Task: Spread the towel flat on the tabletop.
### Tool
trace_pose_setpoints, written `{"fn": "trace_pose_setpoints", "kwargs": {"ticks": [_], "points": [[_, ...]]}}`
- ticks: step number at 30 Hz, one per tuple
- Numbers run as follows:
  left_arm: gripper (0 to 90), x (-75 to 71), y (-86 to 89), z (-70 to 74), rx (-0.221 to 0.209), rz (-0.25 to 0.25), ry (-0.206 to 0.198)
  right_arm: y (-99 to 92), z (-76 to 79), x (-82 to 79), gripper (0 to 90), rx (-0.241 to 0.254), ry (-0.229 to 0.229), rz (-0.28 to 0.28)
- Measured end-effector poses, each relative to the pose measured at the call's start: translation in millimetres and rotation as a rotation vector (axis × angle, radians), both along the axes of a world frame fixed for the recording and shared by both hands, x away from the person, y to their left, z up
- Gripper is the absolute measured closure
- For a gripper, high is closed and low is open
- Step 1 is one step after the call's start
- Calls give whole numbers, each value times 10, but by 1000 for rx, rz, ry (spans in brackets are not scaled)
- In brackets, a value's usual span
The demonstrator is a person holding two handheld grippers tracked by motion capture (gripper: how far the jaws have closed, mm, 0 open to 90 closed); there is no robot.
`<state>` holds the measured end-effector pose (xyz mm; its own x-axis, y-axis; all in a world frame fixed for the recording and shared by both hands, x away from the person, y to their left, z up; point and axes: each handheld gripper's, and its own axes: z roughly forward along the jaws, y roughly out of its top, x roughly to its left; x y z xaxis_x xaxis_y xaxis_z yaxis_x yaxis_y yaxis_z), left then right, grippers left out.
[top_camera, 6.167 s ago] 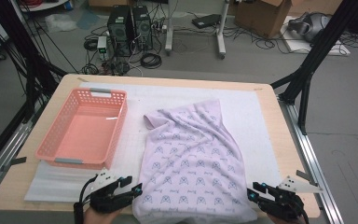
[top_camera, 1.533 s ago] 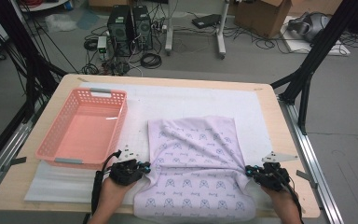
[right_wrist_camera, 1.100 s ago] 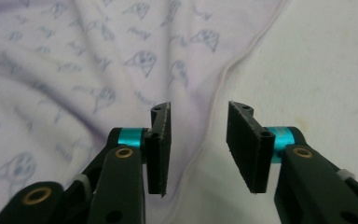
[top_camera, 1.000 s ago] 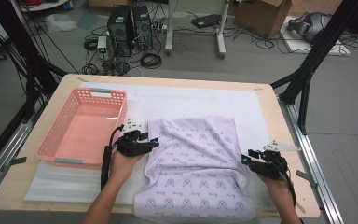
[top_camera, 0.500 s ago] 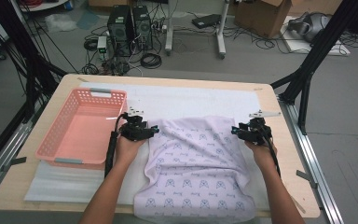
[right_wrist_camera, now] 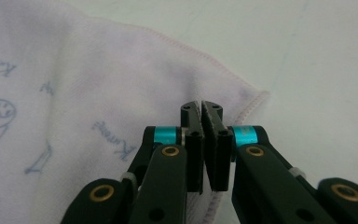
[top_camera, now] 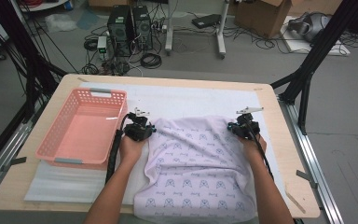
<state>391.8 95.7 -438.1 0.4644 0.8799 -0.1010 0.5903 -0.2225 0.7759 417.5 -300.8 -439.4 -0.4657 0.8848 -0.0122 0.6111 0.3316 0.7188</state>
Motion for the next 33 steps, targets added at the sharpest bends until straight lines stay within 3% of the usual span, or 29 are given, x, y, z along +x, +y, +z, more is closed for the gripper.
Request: {"fn": "trace_pose_setpoints", "kwargs": {"ticks": [4, 7, 11, 15, 20, 23, 24, 27, 30, 32, 33], "points": [[872, -141, 14, 72, -25, -48, -25, -161, 120, -80, 880, 48, -65, -45], [872, -255, 14, 55, -19, -95, -2, -268, 186, -172, 880, 60, -73, -37], [871, -367, 4, -26, 5, -155, 61, -348, 183, -326, 880, 20, -47, -7], [816, -383, 11, -23, -40, -164, 76, -380, 127, -439, 879, -2, -5, 16], [529, -324, 26, 91, -106, -122, 30, -370, 78, -486, 876, -13, 26, 27], [485, -243, 28, 221, -97, -111, -25, -379, 60, -496, 872, -24, 26, 32], [485, -199, 28, 252, -97, -105, -26, -388, 55, -498, 870, -17, 25, 31], [493, -36, 17, 277, -115, -81, -12, -395, 59, -501, 833, -1, 22, 24], [530, 101, -31, 205, -111, -83, 17, -396, 88, -511, 693, 10, -11, 7], [561, 152, -72, 108, -115, -92, 58, -408, 120, -524, 658, 31, -37, -4], [562, 171, -90, 58, -91, -101, 82, -415, 134, -529, 645, 37, -51, -11]]}}
